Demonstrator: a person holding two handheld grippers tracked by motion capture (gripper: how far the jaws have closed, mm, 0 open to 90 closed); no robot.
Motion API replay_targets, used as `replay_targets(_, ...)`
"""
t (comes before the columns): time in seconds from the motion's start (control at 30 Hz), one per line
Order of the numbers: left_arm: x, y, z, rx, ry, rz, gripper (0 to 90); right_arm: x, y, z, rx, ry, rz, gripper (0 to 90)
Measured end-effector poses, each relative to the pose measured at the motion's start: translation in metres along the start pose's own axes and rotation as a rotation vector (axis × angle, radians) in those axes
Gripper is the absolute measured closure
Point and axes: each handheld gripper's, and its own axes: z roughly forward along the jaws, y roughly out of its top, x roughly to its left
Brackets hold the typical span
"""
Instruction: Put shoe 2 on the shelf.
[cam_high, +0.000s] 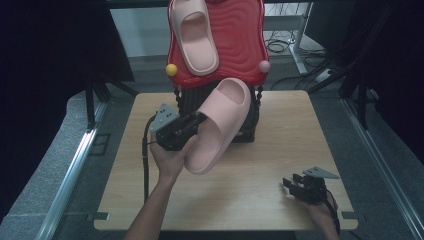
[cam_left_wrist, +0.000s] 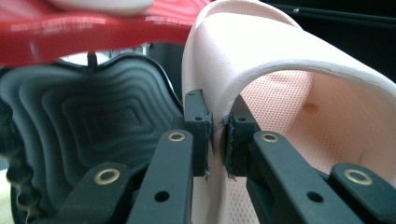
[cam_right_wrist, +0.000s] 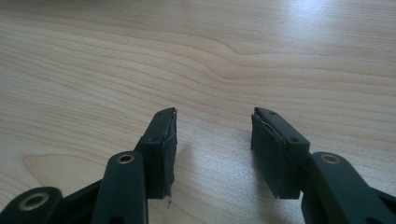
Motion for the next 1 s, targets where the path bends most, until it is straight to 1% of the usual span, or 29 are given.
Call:
replay_targets(0.1, 0.0, 0.008, 0.006, -0.007, -0.005, -0.002, 82.3, 0.0, 0.0, 0.0, 0.0, 0.001, 0.0, 50.5)
replay_targets(0.23, 0.001, 0.013, 0.009, -0.013, -0.003, -0.008, 82.3, 0.0, 0.0, 0.0, -0.001, 0.003, 0.001, 50.5)
replay_targets(0.3, 0.002, 0.018, 0.012, -0.019, 0.007, -0.009, 82.3, 0.0, 0.0, 0.0, -0.002, 0.005, 0.003, 50.4)
replay_targets(0.37, 0.002, 0.019, 0.012, -0.021, 0.008, -0.009, 82.3, -0.001, 0.0, 0.0, 0.0, 0.006, 0.004, 50.3)
replay_targets(0.43, 0.002, 0.025, 0.014, -0.029, 0.002, -0.005, 82.3, -0.001, 0.0, 0.0, -0.001, 0.008, 0.005, 50.1)
replay_targets(0.47, 0.002, 0.025, 0.014, -0.029, 0.002, -0.005, 82.3, -0.001, 0.0, 0.0, -0.001, 0.009, 0.005, 50.0)
replay_targets(0.5, 0.003, 0.03, 0.016, -0.034, -0.001, -0.007, 82.3, -0.001, 0.0, 0.0, 0.0, 0.008, 0.005, 49.9)
replay_targets(0.63, 0.003, 0.038, 0.019, -0.044, 0.008, -0.001, 82.3, 0.0, 0.0, 0.0, 0.0, 0.006, 0.001, 49.2)
replay_targets(0.67, 0.005, 0.043, 0.022, -0.052, 0.014, 0.001, 82.3, 0.0, 0.0, 0.0, -0.001, 0.007, 0.0, 49.1)
replay_targets(0.7, 0.005, 0.043, 0.022, -0.052, 0.014, 0.001, 82.3, 0.0, 0.0, 0.0, -0.001, 0.007, 0.0, 49.1)
replay_targets(0.73, 0.007, 0.047, 0.024, -0.057, 0.02, -0.005, 82.3, 0.0, 0.0, 0.0, 0.001, 0.008, -0.002, 49.0)
replay_targets(0.87, 0.01, 0.054, 0.027, -0.066, 0.034, -0.001, 82.4, 0.0, 0.0, 0.0, 0.001, 0.009, -0.002, 48.8)
replay_targets(0.9, 0.011, 0.059, 0.03, -0.07, 0.042, 0.001, 82.4, 0.0, 0.0, 0.0, 0.001, 0.008, -0.003, 48.8)
replay_targets(1.0, 0.011, 0.067, 0.034, -0.083, 0.042, -0.001, 82.4, 0.0, 0.0, 0.0, 0.001, 0.007, -0.004, 48.8)
